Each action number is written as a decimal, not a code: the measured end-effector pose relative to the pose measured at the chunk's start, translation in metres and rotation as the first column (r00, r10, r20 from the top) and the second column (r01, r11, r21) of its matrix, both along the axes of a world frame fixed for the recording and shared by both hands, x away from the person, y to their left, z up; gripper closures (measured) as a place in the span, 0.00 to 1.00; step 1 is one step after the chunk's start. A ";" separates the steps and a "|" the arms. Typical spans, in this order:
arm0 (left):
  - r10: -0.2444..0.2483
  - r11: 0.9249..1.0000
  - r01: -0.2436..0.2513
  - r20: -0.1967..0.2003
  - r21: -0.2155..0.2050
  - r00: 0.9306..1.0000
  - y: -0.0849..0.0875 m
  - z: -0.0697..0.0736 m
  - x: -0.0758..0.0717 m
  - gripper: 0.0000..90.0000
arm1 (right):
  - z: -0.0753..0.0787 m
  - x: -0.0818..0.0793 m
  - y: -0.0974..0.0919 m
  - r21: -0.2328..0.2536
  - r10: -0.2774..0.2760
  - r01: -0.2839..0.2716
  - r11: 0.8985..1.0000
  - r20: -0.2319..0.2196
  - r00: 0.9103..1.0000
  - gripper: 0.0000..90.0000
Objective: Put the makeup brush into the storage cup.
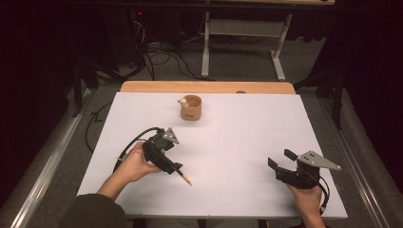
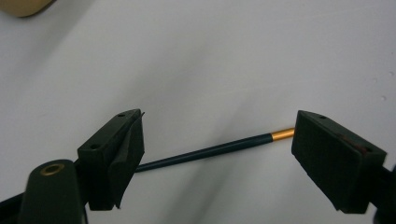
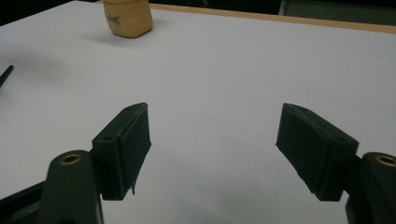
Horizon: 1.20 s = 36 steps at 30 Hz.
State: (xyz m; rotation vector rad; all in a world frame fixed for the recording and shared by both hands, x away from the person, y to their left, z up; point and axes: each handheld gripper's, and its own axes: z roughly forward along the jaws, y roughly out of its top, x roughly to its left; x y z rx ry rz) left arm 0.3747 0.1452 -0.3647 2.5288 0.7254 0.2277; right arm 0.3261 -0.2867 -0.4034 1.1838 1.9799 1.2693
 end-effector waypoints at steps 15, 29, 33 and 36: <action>-0.056 0.994 0.058 -0.034 0.088 0.998 -0.010 -0.011 -0.001 0.19 | 0.000 0.000 0.001 -0.001 0.005 -0.005 1.000 -0.006 1.000 0.31; -0.076 0.990 0.084 -0.071 0.116 0.995 -0.014 -0.024 0.002 0.19 | 0.000 0.000 0.001 -0.004 0.014 -0.014 1.000 -0.007 1.000 0.31; -0.072 0.989 0.081 -0.074 0.122 0.995 -0.013 -0.027 0.003 0.19 | -0.001 0.000 0.002 -0.006 0.021 -0.021 1.000 -0.007 1.000 0.31; -0.074 0.989 0.082 -0.071 0.119 0.995 -0.013 -0.026 0.004 0.19 | -0.001 0.000 0.002 -0.006 0.018 -0.018 1.000 -0.010 1.000 0.31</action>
